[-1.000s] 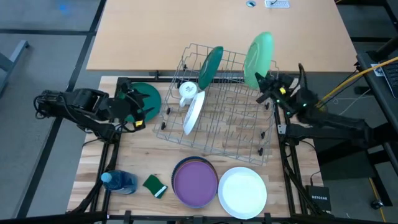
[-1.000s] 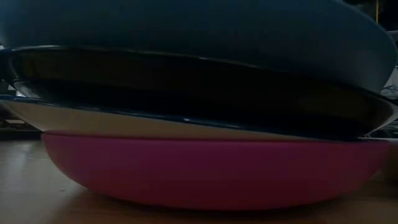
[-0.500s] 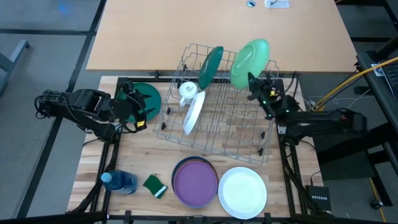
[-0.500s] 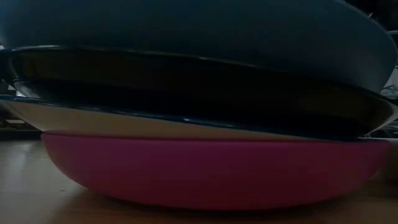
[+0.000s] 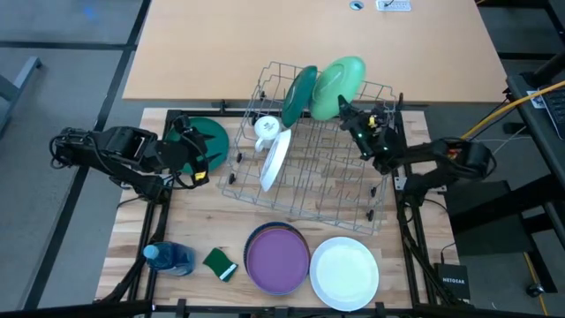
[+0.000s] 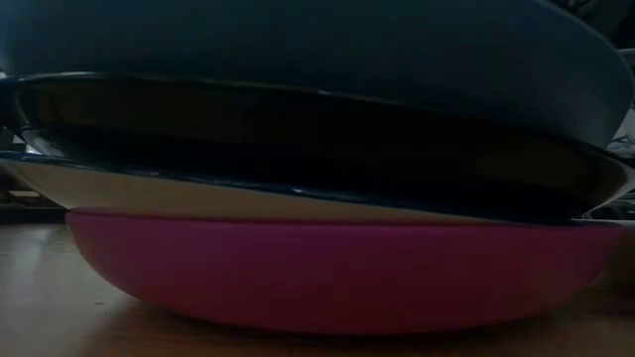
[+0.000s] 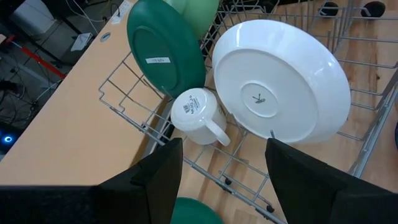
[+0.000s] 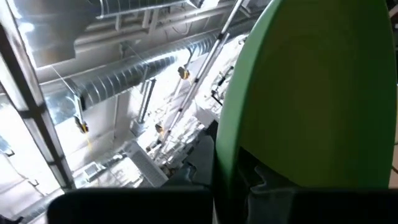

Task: Sort dishes
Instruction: Put the green plate in the dish rack

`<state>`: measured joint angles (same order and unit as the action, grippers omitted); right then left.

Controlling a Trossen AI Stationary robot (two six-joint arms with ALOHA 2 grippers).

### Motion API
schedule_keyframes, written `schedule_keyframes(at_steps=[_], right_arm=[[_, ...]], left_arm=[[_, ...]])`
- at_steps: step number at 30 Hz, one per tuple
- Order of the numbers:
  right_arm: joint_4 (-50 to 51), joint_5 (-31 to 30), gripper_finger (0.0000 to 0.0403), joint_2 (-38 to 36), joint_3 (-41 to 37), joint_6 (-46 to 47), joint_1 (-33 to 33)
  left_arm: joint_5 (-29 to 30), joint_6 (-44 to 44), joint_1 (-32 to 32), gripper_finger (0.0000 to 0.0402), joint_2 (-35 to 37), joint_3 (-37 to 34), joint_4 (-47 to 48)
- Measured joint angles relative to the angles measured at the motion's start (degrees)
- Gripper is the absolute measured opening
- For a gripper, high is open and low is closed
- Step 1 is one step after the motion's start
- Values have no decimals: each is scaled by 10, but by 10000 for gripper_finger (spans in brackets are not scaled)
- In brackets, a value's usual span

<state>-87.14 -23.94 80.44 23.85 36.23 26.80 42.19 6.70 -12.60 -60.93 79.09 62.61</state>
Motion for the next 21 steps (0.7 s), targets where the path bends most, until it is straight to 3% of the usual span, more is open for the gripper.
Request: schedule_keyframes(at_steps=[6, 21], right_arm=[[4, 10, 12, 31, 33, -1, -1], [55, 1, 12, 31, 35, -7, -1]], left_arm=[[0, 0, 0, 219, 0, 0, 0], [0, 0, 0, 219, 0, 0, 0]])
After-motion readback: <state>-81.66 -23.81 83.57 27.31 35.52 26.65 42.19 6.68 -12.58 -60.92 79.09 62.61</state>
